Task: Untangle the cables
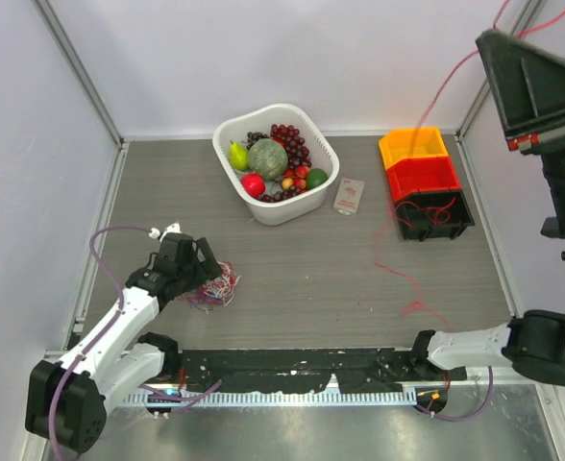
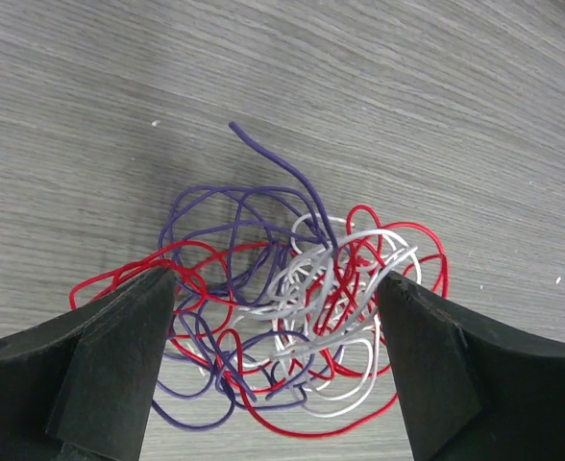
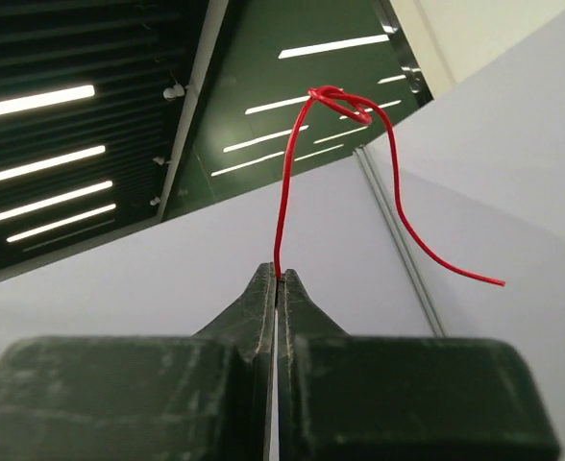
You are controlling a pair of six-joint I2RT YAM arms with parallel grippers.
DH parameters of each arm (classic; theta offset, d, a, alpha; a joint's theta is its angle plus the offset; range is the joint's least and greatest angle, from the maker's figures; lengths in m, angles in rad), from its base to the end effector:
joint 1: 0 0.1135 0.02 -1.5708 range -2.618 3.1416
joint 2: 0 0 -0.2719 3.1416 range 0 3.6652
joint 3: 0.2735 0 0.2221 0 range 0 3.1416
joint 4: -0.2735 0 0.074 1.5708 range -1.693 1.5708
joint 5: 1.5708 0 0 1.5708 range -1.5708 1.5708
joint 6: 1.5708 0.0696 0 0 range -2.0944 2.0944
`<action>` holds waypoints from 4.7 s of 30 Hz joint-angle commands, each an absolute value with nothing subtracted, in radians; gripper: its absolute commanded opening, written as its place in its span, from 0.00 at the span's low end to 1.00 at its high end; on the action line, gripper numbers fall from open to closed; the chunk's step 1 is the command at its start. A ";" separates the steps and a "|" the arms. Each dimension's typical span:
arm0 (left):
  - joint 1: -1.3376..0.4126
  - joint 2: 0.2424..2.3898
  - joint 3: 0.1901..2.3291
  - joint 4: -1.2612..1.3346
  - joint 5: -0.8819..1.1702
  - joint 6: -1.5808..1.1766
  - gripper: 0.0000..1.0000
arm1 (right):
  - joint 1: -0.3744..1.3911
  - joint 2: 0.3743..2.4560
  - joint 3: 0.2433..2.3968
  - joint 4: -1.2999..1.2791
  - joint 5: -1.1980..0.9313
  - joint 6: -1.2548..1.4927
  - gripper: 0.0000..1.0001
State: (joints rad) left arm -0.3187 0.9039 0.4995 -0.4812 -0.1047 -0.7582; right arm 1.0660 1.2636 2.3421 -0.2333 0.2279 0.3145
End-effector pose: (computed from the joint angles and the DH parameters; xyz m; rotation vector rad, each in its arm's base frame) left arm 0.1567 -0.0441 0.1873 -0.5859 2.4106 -0.3421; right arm 0.0525 0.0625 0.6956 -0.0669 0.8045 1.2282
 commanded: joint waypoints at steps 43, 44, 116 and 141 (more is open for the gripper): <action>-0.319 0.816 0.888 -0.699 0.067 -0.724 0.84 | 0.887 1.344 0.864 -0.624 0.075 0.428 0.43; -0.319 0.815 0.887 -0.699 0.069 -0.724 0.84 | 0.887 1.359 0.871 -0.623 0.086 0.422 0.45; -0.362 0.695 0.940 -0.819 0.015 -0.589 0.82 | -0.249 1.661 1.169 -0.351 0.215 0.541 0.01; -0.362 0.687 0.963 -0.885 0.025 -0.558 0.82 | -0.209 1.643 1.466 -0.715 0.224 0.552 0.73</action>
State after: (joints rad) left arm -0.3599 0.7044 0.9466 -0.8909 0.0196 -0.5739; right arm -0.2337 1.7210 1.4178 -0.7094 0.2245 0.5667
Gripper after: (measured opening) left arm 0.819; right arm 0.719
